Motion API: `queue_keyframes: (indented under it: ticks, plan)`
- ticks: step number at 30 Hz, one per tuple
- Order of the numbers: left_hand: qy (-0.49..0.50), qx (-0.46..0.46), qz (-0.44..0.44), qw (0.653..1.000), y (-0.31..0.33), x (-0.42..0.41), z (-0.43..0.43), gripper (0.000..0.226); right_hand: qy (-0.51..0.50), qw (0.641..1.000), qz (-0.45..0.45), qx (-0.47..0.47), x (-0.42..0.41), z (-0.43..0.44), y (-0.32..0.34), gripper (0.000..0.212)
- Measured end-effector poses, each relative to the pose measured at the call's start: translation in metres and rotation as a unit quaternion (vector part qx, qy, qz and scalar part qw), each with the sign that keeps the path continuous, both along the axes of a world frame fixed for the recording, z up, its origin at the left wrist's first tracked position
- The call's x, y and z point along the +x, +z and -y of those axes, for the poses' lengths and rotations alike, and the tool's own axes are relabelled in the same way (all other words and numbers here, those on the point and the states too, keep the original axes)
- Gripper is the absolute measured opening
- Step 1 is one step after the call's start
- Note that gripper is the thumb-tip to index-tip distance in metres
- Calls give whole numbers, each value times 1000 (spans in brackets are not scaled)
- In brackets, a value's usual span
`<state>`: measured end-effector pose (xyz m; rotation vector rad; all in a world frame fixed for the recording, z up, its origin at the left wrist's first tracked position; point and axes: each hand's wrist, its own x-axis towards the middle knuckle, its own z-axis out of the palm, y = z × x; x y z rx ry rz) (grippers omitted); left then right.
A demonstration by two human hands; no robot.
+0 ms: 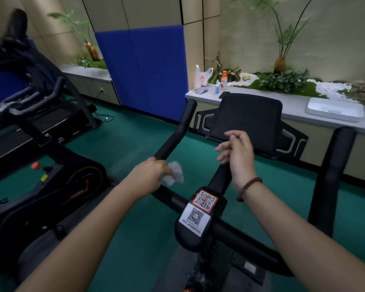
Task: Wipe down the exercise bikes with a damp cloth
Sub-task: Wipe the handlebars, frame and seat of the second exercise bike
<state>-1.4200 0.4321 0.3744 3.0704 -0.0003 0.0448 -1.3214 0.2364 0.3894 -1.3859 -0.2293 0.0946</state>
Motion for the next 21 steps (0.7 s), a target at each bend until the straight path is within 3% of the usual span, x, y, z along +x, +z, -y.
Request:
queue_keyframes:
  ticks: [2, 4, 6, 7, 9, 12, 15, 17, 18, 21]
  plan:
    - [15, -120, 63, 991, 4, -3, 12, 55, -3, 999, -20, 29, -3, 13, 9, 26]
    - [49, -240, 193, 950, 14, 1, 29, 45, 0, 999, -28, 21, -5, 27, 16, 25]
    - [56, -312, 251, 915, 25, 8, 56, 43, 60, 996, -61, -14, -9, 37, 18, 15]
    - [39, -341, 242, 908, 31, 11, 72, 46, 118, 989, -82, -24, -12, 39, 19, 6]
    - [2, -393, 166, 905, 36, 17, 105, 59, 199, 975, -94, -41, -15, 41, 17, 22]
    - [15, -469, 35, 882, 30, 19, 138, 74, 199, 978, -29, -50, -16, 42, 14, 26]
    - [28, -551, 40, 833, 22, 17, 144, 78, 199, 966, 55, -154, -11, 54, 3, 40]
    - [40, -561, 61, 824, 18, 11, 143, 72, 131, 946, 140, -260, -6, 61, -2, 46]
    - [59, -539, 81, 836, 15, 7, 142, 66, 71, 928, 185, -317, -3, 64, -3, 47]
    - [137, -409, 147, 890, 4, -1, 137, 52, -18, 814, 289, -504, 0, 68, -7, 37]
